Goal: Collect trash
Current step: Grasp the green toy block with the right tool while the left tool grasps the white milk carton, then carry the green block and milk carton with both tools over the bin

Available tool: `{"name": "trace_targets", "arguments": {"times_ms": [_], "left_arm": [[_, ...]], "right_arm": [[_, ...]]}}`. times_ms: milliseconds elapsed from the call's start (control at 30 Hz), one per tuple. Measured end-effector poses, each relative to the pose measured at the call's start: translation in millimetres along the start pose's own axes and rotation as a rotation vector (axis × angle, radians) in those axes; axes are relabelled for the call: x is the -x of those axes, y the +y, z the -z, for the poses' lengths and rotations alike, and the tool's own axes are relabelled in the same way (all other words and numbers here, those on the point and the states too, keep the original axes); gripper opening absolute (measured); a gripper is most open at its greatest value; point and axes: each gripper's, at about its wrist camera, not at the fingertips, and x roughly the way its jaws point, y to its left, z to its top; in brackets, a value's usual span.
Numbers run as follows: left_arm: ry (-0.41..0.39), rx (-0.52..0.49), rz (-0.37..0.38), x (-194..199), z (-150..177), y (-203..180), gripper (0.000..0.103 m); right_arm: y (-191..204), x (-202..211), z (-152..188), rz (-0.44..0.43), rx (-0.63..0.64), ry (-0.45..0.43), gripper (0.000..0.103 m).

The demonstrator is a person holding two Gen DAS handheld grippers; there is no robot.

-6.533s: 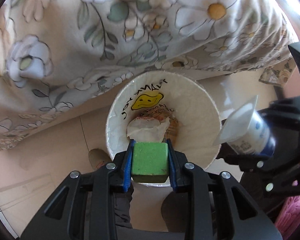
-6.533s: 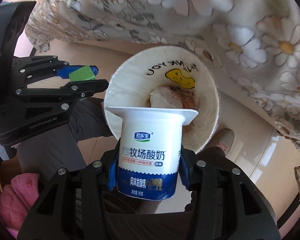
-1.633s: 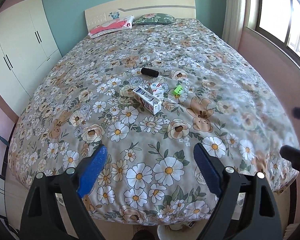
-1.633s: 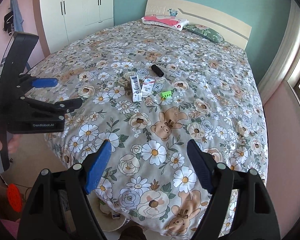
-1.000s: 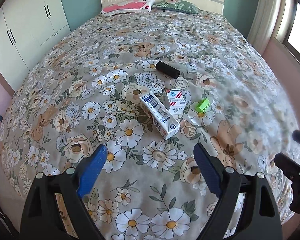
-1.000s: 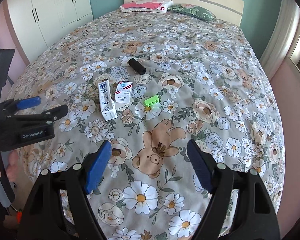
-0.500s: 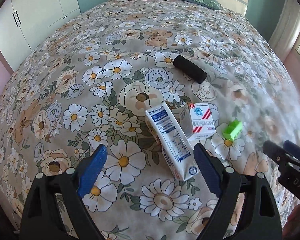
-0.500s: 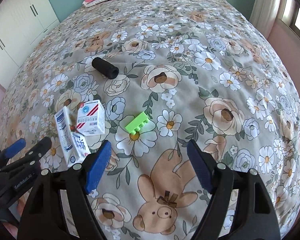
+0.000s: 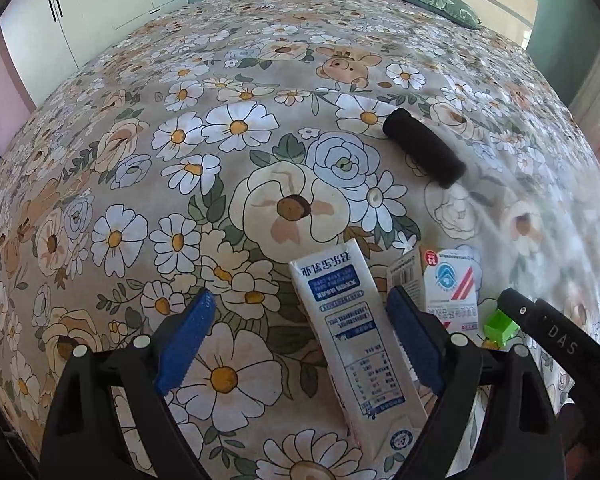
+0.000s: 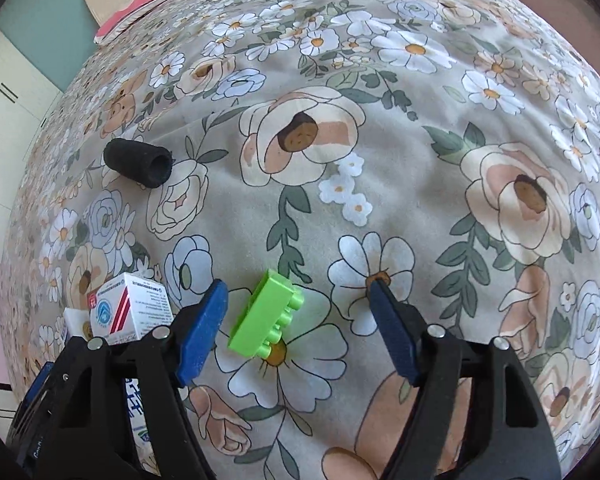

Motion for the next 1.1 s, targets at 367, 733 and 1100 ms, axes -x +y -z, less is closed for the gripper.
{"name": "trace_targets", "arguments": {"times_ms": [367, 733, 1100], "left_arm": [[0.104, -0.019, 0.029, -36.7, 5.4, -8.8, 0.048], [0.075, -0.084, 0.038, -30.4, 10.7, -11.3, 0.04], [0.011, -0.183, 0.002, -2.0, 14.0, -4.1, 0.039]], "right_arm": [[12.4, -9.8, 4.5, 0.029, 0.033, -0.021, 0.054], [13.1, -6.8, 11.4, -0.072, 0.091, -0.002, 0.023], [12.4, 22.9, 20.1, -0.082, 0.17, -0.012, 0.022]]}}
